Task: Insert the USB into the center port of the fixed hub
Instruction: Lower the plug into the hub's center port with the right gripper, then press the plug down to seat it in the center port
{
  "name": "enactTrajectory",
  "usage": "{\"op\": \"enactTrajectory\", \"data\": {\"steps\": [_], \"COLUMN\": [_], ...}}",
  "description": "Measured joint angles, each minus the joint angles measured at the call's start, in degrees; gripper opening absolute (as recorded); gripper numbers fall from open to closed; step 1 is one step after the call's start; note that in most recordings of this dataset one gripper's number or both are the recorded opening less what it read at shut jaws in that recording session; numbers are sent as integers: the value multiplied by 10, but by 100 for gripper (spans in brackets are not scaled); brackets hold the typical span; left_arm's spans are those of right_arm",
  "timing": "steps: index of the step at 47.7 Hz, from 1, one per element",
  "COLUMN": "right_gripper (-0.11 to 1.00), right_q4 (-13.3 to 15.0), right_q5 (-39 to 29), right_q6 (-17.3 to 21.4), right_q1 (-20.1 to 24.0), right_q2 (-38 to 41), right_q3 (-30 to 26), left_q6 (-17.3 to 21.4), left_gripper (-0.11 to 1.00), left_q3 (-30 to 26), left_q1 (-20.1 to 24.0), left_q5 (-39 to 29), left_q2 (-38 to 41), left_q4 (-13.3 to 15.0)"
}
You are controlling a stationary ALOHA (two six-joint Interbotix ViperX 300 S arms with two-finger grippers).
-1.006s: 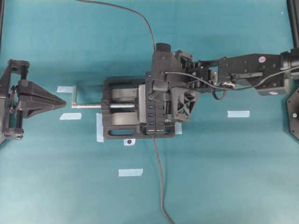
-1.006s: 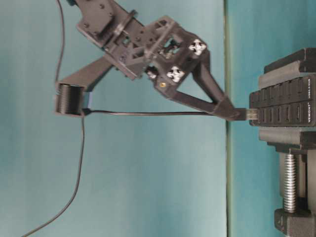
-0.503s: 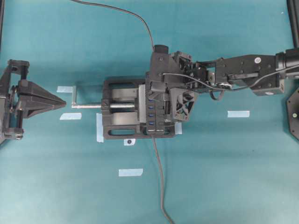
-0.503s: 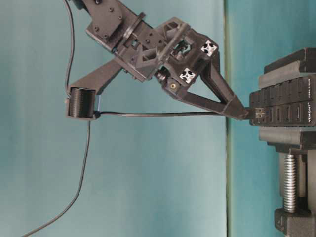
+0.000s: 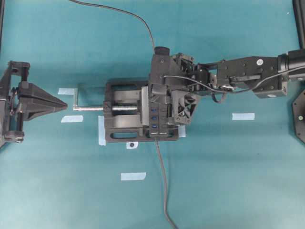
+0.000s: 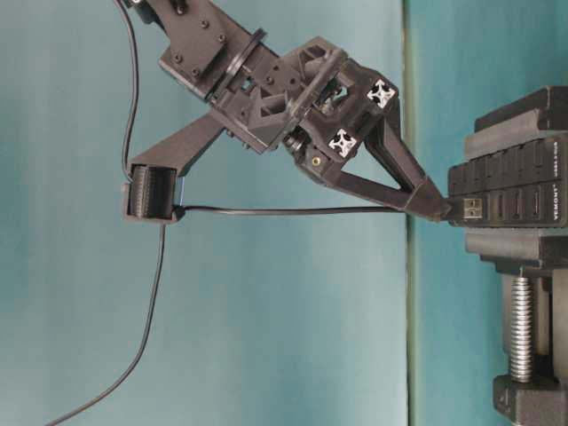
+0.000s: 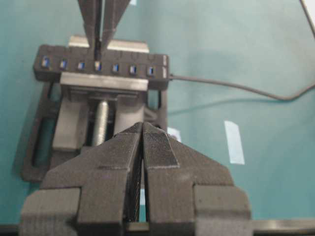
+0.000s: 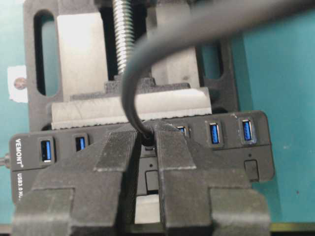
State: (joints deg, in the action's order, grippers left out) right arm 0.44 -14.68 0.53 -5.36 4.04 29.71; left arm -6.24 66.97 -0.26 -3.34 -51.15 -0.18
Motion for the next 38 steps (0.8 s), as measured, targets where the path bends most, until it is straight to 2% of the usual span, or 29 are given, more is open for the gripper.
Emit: {"op": "enactTrajectory", "data": {"steps": [38], "right_gripper": [9], "right_q4": [0], "right_q5": [-1], "right_q6": [1], "right_q1": [2], "right_q2": [11], "right_q3": [0], "left_q6": [0], "left_gripper": [0], "left_q3": [0], "left_q1": [0], "left_q5": [-1], "left_q2": [-1], "left_q4": [0]}}
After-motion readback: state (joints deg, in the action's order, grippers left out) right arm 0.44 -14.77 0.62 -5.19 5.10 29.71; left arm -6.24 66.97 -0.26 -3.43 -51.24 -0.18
